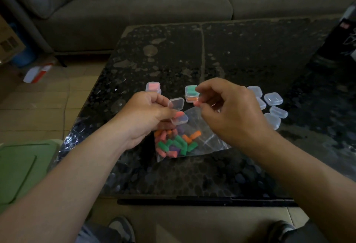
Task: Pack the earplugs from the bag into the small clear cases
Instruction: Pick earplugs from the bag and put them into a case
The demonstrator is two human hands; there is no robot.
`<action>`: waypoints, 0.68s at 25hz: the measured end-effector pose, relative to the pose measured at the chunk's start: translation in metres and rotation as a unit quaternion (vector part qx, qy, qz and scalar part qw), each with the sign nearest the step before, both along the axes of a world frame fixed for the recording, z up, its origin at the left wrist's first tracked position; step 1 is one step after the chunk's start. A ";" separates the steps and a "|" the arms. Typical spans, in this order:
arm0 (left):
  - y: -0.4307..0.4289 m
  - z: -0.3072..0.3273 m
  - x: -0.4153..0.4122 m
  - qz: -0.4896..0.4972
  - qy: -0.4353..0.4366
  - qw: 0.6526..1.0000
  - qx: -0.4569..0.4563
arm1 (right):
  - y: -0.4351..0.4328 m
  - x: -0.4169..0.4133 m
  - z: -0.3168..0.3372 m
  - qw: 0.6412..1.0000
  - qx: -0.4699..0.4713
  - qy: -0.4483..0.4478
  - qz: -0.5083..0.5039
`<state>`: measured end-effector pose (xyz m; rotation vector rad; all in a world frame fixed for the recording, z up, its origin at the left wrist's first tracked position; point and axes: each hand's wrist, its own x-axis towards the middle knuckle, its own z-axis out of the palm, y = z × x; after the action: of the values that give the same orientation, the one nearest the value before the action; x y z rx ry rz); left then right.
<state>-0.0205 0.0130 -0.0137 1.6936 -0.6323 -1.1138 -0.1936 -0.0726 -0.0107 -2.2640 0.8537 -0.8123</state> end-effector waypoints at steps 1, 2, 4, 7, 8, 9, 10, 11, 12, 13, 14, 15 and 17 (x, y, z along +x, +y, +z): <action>0.000 0.001 -0.001 -0.005 0.000 1.000 -0.005 | 0.002 0.001 -0.001 1.000 -0.002 0.004 0.007; 0.000 0.001 -0.003 -0.009 -0.001 1.000 -0.010 | 0.003 0.001 -0.002 1.000 -0.002 0.015 0.014; 0.001 0.004 -0.006 -0.014 0.008 1.000 -0.017 | 0.005 0.001 -0.001 0.999 -0.005 0.041 0.025; 0.003 0.007 -0.009 -0.020 0.034 0.999 -0.029 | 0.005 0.001 -0.001 0.998 -0.002 0.051 0.036; 0.003 0.007 -0.009 -0.022 0.040 0.998 -0.034 | 0.005 0.001 -0.001 0.998 0.001 0.049 0.040; 0.003 0.008 -0.009 -0.023 0.045 0.998 -0.040 | 0.005 0.002 -0.002 0.998 0.003 0.043 0.043; 0.003 0.008 -0.009 -0.023 0.049 0.998 -0.045 | 0.005 0.002 -0.002 0.998 0.004 0.038 0.045; 0.003 0.008 -0.009 -0.023 0.051 0.997 -0.050 | 0.005 0.002 -0.003 0.998 0.004 0.032 0.046; 0.003 0.008 -0.009 -0.025 0.052 0.997 -0.055 | 0.005 0.002 -0.004 0.999 0.007 0.027 0.047; 0.003 0.008 -0.009 -0.026 0.050 0.997 -0.057 | 0.005 0.002 -0.004 0.999 0.011 0.021 0.049; 0.004 0.008 -0.009 -0.028 0.048 0.997 -0.058 | 0.005 0.002 -0.004 0.998 0.014 0.015 0.052; 0.004 0.007 -0.008 -0.029 0.045 0.997 -0.058 | 0.005 0.002 -0.005 0.998 0.016 0.010 0.056; 0.004 0.006 -0.008 -0.026 0.043 0.997 -0.060 | 0.006 0.003 -0.005 0.998 0.020 0.000 0.063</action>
<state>-0.0288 0.0170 -0.0074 1.5263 -0.6795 -1.1554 -0.1907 -0.0662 -0.0158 -2.2586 0.7136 -0.7315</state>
